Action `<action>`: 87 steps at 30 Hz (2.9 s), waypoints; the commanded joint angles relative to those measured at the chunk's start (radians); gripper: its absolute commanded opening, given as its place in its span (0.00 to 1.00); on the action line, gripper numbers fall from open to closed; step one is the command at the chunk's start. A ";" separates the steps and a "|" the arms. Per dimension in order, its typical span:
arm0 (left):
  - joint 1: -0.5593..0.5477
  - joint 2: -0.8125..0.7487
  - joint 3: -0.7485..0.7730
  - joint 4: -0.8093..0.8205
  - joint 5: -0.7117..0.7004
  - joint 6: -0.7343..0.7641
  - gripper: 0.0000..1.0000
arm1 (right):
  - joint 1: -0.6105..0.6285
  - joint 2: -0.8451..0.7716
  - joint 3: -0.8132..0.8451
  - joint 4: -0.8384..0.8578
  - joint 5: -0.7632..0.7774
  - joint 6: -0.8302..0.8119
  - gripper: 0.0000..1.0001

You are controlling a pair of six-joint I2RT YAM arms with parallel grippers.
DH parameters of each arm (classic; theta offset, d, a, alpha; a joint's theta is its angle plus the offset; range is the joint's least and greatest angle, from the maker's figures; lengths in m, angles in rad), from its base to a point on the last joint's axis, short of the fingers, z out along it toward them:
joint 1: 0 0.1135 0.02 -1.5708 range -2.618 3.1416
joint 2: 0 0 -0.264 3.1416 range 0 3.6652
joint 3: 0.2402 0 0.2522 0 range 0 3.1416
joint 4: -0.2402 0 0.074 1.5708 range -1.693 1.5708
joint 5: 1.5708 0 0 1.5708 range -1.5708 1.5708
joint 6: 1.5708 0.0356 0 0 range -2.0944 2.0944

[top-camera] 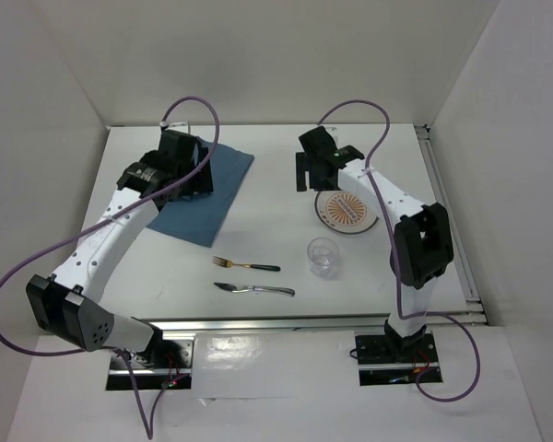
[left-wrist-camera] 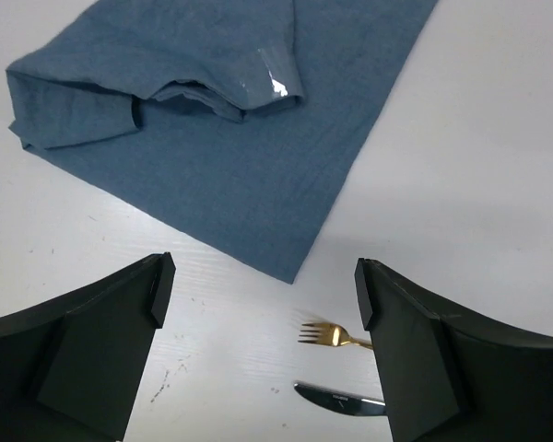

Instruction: Set the dinner table for one person

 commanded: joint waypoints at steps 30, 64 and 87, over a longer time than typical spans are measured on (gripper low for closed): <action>0.780 0.243 -0.219 0.190 0.690 -0.296 0.54 | 0.005 -0.238 -0.264 0.320 -0.382 -0.059 0.72; 0.789 0.638 -0.081 0.403 0.764 -0.482 0.55 | 0.053 -0.178 -0.214 0.206 -0.302 -0.049 0.82; 0.789 0.409 -0.015 0.287 0.793 -0.454 0.00 | 0.350 -0.047 -0.133 0.289 -0.308 0.101 1.00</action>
